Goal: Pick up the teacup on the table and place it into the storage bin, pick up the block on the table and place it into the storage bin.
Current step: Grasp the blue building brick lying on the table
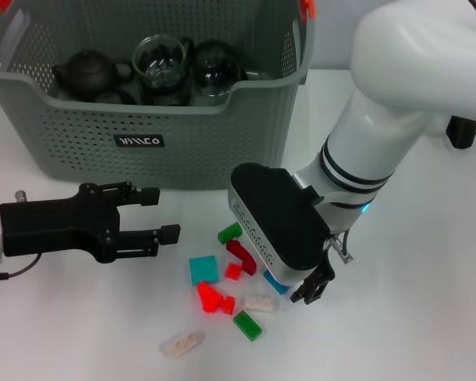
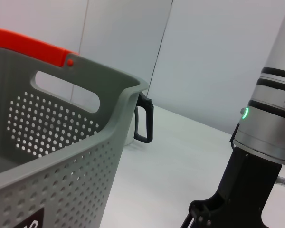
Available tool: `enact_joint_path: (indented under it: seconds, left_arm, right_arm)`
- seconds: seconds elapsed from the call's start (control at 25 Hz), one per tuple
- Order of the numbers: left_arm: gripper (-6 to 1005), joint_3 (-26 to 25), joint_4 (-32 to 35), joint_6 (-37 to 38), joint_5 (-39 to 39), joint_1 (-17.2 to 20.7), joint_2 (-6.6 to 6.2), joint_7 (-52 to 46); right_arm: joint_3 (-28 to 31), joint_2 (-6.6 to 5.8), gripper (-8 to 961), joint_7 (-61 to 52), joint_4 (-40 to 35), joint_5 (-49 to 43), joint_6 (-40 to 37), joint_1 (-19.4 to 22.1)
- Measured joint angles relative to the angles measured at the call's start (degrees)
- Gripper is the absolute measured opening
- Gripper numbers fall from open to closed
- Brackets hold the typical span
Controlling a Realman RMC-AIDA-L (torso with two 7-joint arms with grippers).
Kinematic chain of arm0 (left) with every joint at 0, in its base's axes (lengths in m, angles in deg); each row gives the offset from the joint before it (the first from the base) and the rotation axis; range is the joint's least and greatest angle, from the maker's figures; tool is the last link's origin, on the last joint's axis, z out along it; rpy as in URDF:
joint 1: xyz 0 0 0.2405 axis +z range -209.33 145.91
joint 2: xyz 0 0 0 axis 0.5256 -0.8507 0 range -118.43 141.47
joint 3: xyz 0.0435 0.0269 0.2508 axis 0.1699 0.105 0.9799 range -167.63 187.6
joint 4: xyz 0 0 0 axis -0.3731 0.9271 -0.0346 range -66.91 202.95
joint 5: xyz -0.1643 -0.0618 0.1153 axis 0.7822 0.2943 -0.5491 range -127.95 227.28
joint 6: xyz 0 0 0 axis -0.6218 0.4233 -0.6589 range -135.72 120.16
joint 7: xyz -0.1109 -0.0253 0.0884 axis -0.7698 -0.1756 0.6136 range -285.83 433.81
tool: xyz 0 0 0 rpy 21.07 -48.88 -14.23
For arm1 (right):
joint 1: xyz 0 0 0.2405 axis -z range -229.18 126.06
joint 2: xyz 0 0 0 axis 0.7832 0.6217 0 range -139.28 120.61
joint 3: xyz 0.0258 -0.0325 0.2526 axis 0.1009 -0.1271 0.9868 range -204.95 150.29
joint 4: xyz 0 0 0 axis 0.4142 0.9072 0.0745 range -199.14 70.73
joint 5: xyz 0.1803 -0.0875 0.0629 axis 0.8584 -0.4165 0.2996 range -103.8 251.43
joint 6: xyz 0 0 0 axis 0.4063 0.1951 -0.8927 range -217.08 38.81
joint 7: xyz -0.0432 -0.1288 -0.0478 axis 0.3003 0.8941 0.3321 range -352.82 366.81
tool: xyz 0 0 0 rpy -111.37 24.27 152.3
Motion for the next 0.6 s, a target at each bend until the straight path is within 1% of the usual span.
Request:
enact_joint_path:
  seconds: [0.12,0.32,0.6]
  left_arm:
    - [766,0.0,-0.1,-0.3,0.0,0.0,-0.01,0.0]
    - [764,0.0,-0.9,-0.6,-0.2,-0.1,-0.09,0.0]
    - [763,0.0,-1.1,-0.7,-0.4,-0.2,-0.13,0.0]
  right_arm:
    - [0.0,0.0,897,0.1,0.8,0.5,0.5,-0.1]
    - [-0.1,0.0,731,0.7,1.6,1.6,0.9,-0.2]
    - [-0.1,0.0,730,1.1,2.0,2.2,1.6,-0.1]
